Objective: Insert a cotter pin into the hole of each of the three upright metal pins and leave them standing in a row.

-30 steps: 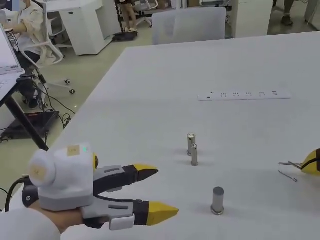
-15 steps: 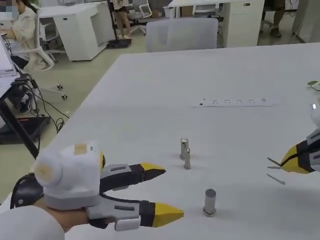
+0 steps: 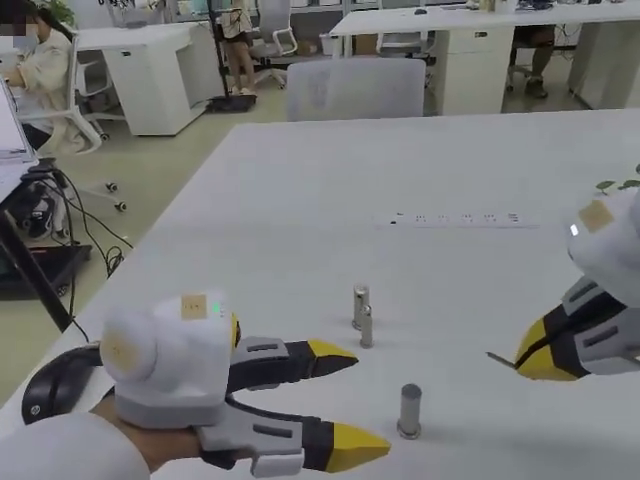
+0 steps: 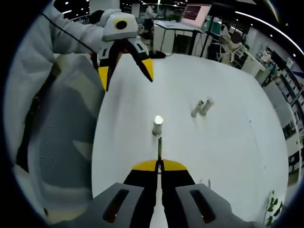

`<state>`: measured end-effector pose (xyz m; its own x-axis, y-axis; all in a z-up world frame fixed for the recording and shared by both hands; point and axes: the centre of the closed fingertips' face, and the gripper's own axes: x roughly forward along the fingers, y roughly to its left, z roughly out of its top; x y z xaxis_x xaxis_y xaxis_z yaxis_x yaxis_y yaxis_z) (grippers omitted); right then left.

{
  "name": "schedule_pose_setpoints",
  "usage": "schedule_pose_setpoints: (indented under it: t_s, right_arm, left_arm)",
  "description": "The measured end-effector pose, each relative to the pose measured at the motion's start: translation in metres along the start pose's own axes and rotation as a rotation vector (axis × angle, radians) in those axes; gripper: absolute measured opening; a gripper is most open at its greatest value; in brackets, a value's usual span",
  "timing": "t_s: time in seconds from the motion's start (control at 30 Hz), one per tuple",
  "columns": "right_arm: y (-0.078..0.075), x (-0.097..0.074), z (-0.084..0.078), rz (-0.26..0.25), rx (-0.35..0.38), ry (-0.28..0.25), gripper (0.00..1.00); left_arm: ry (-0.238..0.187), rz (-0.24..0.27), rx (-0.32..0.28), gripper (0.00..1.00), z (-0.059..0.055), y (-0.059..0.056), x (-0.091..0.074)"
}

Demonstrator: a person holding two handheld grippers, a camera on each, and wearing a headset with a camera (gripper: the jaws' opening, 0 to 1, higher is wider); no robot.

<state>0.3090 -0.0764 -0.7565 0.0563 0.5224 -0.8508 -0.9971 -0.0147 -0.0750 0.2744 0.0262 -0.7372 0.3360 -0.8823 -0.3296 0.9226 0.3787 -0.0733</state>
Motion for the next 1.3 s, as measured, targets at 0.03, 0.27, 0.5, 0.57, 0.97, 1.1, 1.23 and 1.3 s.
schedule_pose_setpoints:
  t_s: [0.03, 0.27, 0.5, 0.57, 0.97, 1.1, 1.23, 1.3]
  right_arm:
    - [0.003, 0.001, 0.002, 0.005, -0.003, 0.000, 0.02]
    - [0.024, 0.008, 0.018, 0.050, -0.039, 0.010, 0.02]
    - [0.038, 0.018, 0.033, 0.094, -0.079, 0.021, 0.02]
    - [0.040, 0.022, 0.036, 0.104, -0.095, 0.028, 0.02]
    - [0.046, 0.034, 0.050, 0.141, -0.136, 0.056, 0.02]
    - [0.048, 0.035, 0.052, 0.155, -0.149, 0.070, 0.02]
    - [0.049, 0.037, 0.054, 0.160, -0.159, 0.076, 0.02]
    - [0.050, 0.038, 0.055, 0.162, -0.165, 0.080, 0.02]
  left_arm:
    - [0.001, -0.004, 0.003, 0.49, 0.001, -0.001, 0.001]
    - [0.002, -0.023, 0.022, 0.45, 0.004, -0.008, 0.006]
    - [0.014, -0.044, 0.053, 0.37, 0.005, -0.016, 0.013]
    - [0.020, -0.053, 0.058, 0.36, 0.004, -0.017, 0.016]
    - [0.055, -0.082, 0.114, 0.23, 0.002, -0.025, 0.029]
    - [0.058, -0.072, 0.125, 0.18, 0.002, -0.023, 0.030]
    - [0.074, -0.070, 0.136, 0.11, 0.000, -0.025, 0.030]
    - [0.082, -0.069, 0.143, 0.10, -0.001, -0.025, 0.030]
